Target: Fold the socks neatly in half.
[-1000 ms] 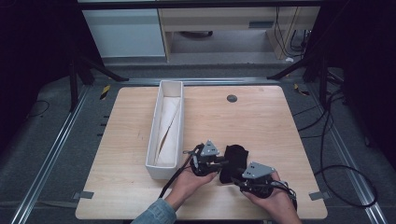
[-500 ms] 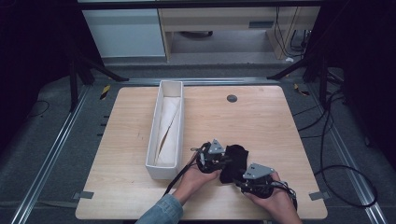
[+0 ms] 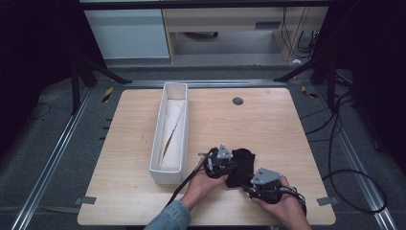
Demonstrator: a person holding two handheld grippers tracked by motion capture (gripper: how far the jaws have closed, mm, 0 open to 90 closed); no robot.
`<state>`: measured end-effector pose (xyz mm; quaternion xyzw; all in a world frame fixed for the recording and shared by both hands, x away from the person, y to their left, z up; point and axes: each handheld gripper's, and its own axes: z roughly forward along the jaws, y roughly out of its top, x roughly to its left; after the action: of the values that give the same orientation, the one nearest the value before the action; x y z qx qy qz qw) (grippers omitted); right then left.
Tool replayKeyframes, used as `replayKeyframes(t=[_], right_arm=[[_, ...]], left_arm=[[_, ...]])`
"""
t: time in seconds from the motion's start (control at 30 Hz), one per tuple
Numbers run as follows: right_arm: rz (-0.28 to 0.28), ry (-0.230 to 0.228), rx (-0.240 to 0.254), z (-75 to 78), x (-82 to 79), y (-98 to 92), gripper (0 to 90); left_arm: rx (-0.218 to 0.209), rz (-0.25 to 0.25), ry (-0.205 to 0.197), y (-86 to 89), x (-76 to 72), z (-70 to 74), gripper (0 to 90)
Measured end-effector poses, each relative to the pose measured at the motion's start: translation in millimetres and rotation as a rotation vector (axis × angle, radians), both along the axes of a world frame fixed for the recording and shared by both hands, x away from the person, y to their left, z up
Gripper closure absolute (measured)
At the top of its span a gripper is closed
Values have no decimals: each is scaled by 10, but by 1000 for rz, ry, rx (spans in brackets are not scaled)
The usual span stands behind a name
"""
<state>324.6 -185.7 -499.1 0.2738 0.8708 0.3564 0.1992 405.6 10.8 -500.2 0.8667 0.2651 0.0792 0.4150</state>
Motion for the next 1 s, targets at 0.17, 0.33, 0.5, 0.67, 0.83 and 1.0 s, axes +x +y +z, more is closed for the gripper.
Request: replayKeyframes(t=[0.17, 0.33, 0.5, 0.67, 0.83, 1.0], right_arm=[[1, 4, -8, -51, 21, 0, 566], [-2, -1, -7, -56, 37, -22, 654], [-8, -5, -12, -47, 57, -40, 766], [1, 10, -14, -18, 43, -34, 820], [20, 28, -10, 20, -35, -55, 837], [26, 19, 22, 121, -157, -98, 843]], left_arm=[[-15, 2, 25, 11, 28, -15, 811], [-12, -2, 22, 10, 25, -16, 817], [-6, -6, 16, 10, 10, -18, 820], [-15, -5, 16, 25, -44, -27, 821], [-31, -20, 18, 61, -176, -44, 820], [-26, -52, 36, 88, -310, -35, 821]])
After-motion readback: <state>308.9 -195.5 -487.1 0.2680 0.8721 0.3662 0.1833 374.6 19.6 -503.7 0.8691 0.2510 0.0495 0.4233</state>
